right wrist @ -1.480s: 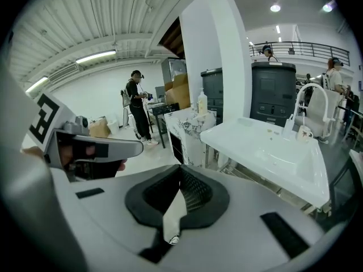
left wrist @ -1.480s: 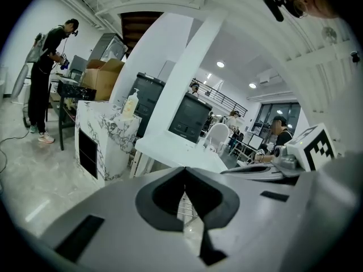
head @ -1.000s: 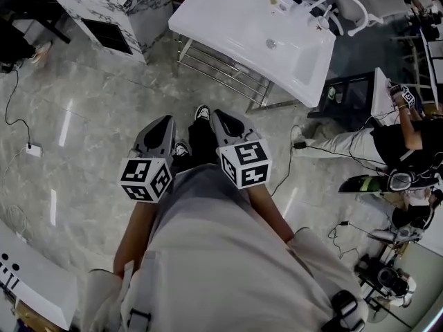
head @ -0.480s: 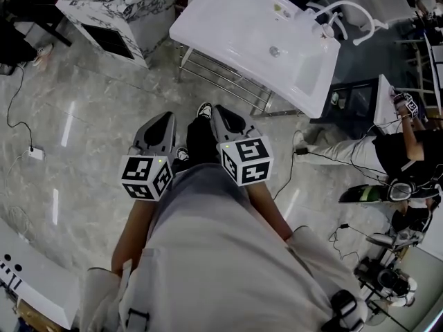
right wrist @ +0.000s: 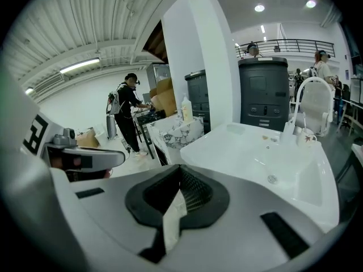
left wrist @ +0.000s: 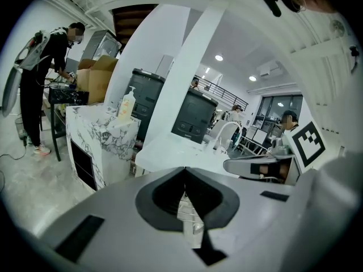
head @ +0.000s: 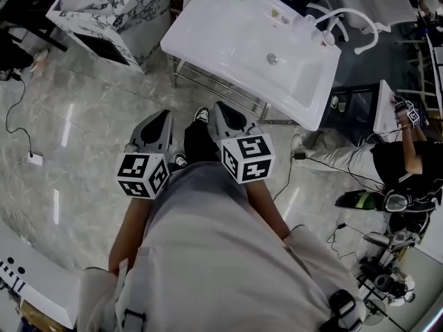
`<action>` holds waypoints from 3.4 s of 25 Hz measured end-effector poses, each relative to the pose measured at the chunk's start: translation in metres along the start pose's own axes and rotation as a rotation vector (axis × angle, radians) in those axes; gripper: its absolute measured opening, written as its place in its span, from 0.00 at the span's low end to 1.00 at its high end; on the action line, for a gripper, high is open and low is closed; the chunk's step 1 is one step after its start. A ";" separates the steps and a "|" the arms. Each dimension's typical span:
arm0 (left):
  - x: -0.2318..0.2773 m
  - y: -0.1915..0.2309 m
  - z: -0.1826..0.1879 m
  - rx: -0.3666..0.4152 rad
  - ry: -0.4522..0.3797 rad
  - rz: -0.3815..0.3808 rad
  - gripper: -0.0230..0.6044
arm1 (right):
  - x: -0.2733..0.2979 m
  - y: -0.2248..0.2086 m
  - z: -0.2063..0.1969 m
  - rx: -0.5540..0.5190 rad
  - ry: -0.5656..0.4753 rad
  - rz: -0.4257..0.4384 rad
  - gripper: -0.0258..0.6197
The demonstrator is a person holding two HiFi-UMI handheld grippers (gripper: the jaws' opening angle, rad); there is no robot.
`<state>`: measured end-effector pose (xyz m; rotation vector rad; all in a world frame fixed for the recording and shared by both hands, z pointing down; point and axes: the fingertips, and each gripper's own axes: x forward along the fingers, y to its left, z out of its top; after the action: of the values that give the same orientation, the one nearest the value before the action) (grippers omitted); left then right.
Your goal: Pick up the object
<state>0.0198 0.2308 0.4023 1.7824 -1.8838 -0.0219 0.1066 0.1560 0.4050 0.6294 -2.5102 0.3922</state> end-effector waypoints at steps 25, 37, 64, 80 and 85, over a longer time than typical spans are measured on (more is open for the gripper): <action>0.173 0.008 0.089 0.083 0.044 0.041 0.04 | 0.092 -0.142 0.088 0.051 -0.067 0.064 0.05; 0.220 0.015 0.110 0.049 0.071 0.018 0.04 | 0.122 -0.183 0.131 -0.008 -0.066 0.027 0.05; 0.282 0.077 0.187 0.142 0.084 -0.317 0.04 | 0.195 -0.182 0.207 -0.138 -0.031 -0.212 0.06; 0.286 0.081 0.174 0.124 0.156 -0.401 0.04 | 0.237 -0.203 0.207 -0.171 0.046 -0.252 0.06; 0.289 0.078 0.175 0.108 0.150 -0.394 0.04 | 0.244 -0.211 0.210 -0.204 0.059 -0.239 0.06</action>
<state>-0.1138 -0.0890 0.3877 2.1403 -1.4316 0.0689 -0.0582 -0.1911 0.3970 0.8110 -2.3454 0.0643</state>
